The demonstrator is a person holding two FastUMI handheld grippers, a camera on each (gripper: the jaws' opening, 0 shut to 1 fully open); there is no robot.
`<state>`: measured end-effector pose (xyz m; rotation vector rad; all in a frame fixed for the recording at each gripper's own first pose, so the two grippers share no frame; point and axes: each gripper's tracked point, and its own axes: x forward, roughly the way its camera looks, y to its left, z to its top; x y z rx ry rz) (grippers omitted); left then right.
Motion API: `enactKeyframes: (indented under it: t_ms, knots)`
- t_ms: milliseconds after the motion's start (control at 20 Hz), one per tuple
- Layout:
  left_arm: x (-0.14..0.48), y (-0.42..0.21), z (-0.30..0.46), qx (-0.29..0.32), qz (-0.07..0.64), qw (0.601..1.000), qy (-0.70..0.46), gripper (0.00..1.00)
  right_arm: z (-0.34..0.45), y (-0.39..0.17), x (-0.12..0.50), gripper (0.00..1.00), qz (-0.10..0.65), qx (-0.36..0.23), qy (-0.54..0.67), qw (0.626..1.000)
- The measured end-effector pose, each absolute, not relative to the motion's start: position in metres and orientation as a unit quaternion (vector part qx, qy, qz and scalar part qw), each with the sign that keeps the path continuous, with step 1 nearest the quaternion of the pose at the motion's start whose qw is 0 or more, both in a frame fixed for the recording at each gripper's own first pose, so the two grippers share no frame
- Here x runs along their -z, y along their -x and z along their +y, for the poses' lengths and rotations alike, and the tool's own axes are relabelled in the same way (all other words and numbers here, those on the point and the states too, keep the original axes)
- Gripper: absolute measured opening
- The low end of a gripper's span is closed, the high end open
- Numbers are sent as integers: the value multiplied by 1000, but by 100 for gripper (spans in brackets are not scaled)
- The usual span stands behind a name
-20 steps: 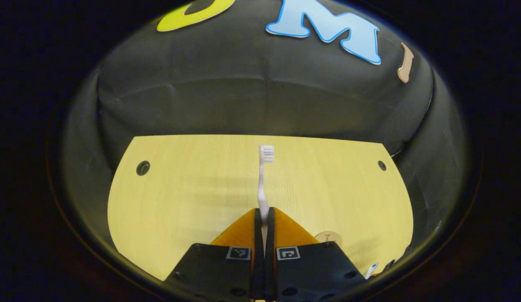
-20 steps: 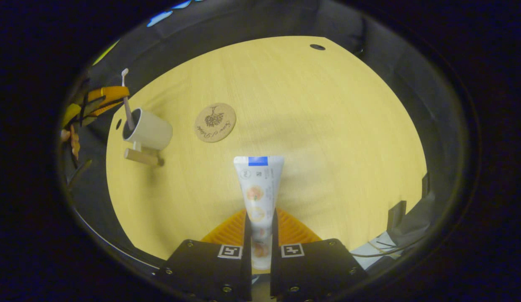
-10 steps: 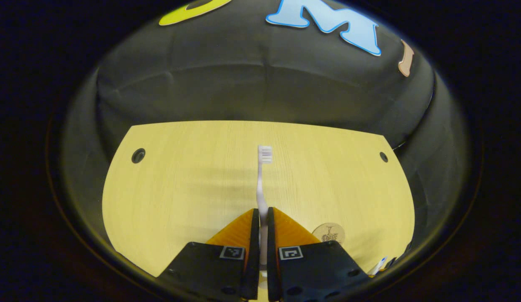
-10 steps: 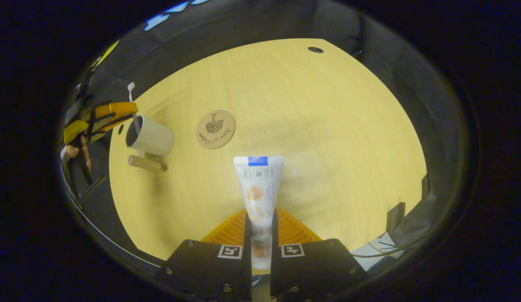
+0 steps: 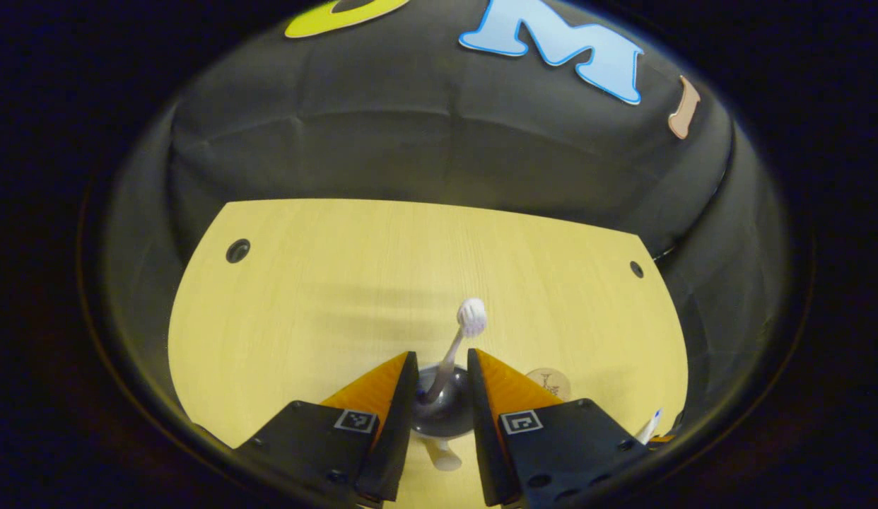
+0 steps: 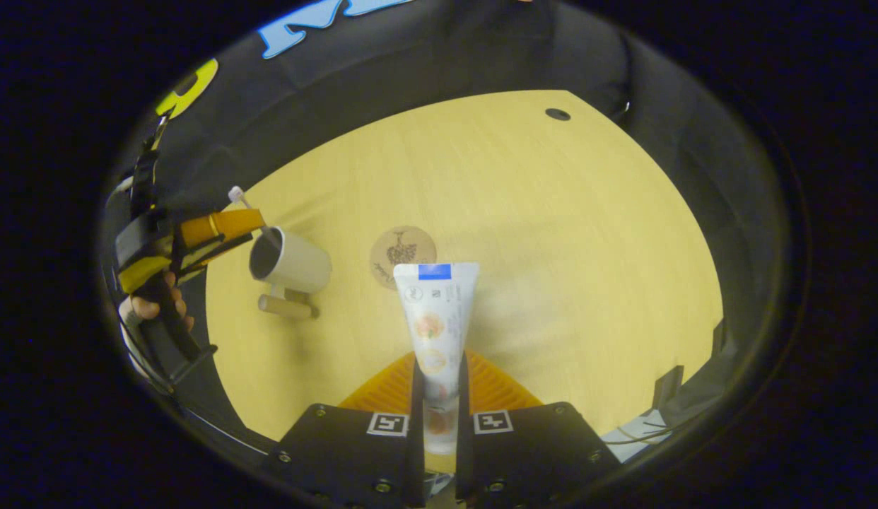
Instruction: Put the toothbrush and toothpaste on the desktop into the cup, then pick up the cup and place it on the coaster on the desktop.
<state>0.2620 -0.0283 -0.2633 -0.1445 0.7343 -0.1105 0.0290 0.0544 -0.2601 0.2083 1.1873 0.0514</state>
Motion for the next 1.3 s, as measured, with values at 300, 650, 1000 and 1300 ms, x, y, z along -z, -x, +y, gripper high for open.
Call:
enactKeyframes:
  t_ms: [300,650,1000,1300]
  knots:
    - [253,-234,4,45,355,930,89,50,103,-86,230,19,527,-69,-89,842]
    - [262,-194,57,11,367,924,104,50,168,-138,208,19,501,-105,-106,853]
    - [272,-160,111,-27,382,916,118,49,203,-176,202,18,467,-92,-169,863]
    - [283,-133,147,-56,394,909,123,50,225,-211,200,18,399,-72,-207,890]
